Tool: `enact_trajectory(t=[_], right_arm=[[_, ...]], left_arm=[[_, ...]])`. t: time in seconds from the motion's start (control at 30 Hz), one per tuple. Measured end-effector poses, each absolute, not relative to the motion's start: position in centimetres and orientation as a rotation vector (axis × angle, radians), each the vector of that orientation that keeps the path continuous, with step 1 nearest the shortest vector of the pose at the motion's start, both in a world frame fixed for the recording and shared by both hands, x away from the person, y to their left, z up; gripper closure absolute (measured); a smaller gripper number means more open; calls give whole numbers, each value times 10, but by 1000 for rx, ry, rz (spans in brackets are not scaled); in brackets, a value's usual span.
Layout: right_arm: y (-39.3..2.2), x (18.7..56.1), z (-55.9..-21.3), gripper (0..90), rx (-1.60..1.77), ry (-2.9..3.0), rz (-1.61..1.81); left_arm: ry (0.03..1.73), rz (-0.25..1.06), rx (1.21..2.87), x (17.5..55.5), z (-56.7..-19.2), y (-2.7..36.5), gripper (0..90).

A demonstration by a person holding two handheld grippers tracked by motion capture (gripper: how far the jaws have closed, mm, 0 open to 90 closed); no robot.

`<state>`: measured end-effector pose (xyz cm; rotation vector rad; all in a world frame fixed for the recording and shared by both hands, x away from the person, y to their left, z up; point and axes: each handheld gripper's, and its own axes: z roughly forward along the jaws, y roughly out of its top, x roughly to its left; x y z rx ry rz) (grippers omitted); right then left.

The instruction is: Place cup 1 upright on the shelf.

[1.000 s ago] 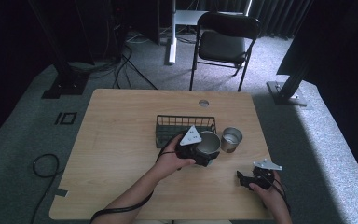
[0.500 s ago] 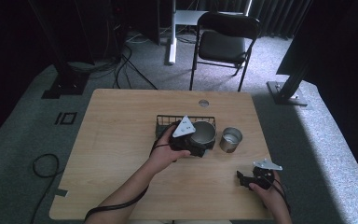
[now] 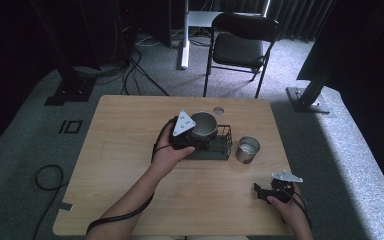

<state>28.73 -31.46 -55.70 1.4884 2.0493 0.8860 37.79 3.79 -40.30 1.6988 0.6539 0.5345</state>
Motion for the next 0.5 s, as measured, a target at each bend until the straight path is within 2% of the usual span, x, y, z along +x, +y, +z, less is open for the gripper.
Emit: enact_trajectory(t=[0.5], right_arm=[[-315, 287, -557, 113, 1488, 2050, 885]], left_arm=[[899, 696, 1514, 398, -421, 58, 135]])
